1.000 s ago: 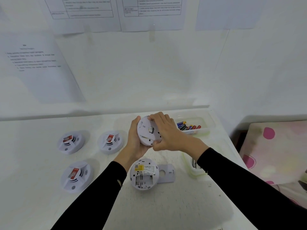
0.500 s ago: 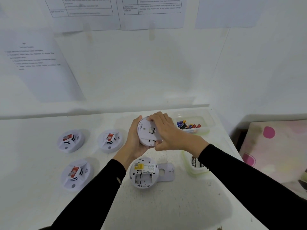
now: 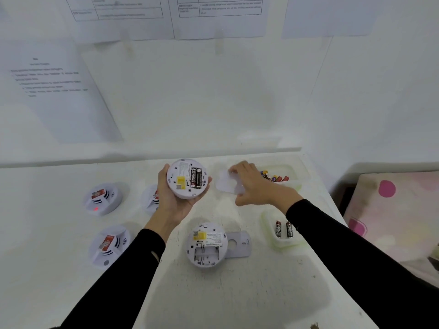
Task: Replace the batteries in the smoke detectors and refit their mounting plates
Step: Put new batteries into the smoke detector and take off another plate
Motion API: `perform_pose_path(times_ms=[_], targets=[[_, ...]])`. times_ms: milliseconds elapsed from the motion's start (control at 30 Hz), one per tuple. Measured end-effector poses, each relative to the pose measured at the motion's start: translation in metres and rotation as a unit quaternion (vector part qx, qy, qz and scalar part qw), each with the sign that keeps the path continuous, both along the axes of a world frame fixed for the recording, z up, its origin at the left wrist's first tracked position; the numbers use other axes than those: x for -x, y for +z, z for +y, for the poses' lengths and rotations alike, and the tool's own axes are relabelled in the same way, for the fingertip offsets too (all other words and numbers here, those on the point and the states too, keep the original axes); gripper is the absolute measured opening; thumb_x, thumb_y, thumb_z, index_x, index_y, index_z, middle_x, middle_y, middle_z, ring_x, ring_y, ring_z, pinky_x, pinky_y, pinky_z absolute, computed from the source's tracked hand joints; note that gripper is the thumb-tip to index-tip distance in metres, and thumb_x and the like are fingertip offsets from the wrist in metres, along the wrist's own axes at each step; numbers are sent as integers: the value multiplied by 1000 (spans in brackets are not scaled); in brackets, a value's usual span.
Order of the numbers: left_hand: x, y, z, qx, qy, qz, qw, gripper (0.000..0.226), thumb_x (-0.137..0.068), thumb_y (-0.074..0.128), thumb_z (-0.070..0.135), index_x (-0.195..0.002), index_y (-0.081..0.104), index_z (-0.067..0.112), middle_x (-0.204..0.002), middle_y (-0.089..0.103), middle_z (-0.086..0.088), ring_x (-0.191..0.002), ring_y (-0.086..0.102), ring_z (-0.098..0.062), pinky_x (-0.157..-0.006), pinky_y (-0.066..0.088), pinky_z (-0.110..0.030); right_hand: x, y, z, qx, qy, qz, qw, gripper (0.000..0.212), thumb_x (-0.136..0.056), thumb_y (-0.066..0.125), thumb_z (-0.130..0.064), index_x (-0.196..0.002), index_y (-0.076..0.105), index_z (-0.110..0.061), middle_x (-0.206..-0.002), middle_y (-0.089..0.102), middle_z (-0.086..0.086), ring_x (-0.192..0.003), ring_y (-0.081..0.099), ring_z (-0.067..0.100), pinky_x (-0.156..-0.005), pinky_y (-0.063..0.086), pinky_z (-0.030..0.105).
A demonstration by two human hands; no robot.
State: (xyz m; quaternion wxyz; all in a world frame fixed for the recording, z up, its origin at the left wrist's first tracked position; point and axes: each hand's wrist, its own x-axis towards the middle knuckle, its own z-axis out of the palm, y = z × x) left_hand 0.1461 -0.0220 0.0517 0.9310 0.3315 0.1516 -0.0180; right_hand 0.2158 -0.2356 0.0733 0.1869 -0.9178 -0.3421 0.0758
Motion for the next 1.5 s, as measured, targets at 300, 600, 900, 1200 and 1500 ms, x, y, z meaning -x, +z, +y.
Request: perform_pose_path(times_ms=[300, 600, 900, 1200, 1500], targets=[[7, 2, 1, 2, -29, -8, 1000, 72, -93, 39, 61, -138, 52, 7, -123, 64, -22, -107, 65, -42, -84, 59, -44, -7, -35, 18, 173, 38, 62, 982, 76, -74, 73, -13, -138, 33, -7, -134, 33, 6, -121, 33, 21, -97, 35, 26], [8, 5, -8, 19, -55, -9, 998, 74, -94, 40, 61, -143, 47, 6, -128, 62, -23, -115, 60, -46, -85, 59, -46, -5, -32, 13, 140, 20, 92, 986, 77, -77, 72, -18, -142, 30, -8, -138, 31, 5, -127, 30, 20, -98, 34, 28], [5, 12, -41, 63, -122, -24, 990, 62, -97, 38, 53, -129, 61, 5, -131, 60, -26, -115, 59, -51, -96, 51, -56, 47, 14, -18, -335, -112, 9, 936, 31, -95, 48, -6, -118, 53, -27, -120, 55, -3, -103, 53, 13, -85, 42, 13], [-1, 23, -105, 43, -185, -23, 981, 50, -94, 39, 50, -118, 65, 15, -117, 68, -17, -100, 68, -32, -86, 57, -48, 72, 20, -56, -170, -214, -169, 947, 24, -93, 43, -36, -99, 63, -23, -100, 60, -11, -86, 55, 16, -77, 29, 34], [-3, 19, -134, 10, -201, -17, 979, 45, -96, 36, 47, -109, 66, 16, -108, 69, -12, -91, 68, -28, -81, 57, -43, 71, 26, -75, -203, -225, -69, 950, 18, -86, 47, 0, -93, 62, -8, -96, 56, 3, -79, 51, 16, -73, 38, 20]])
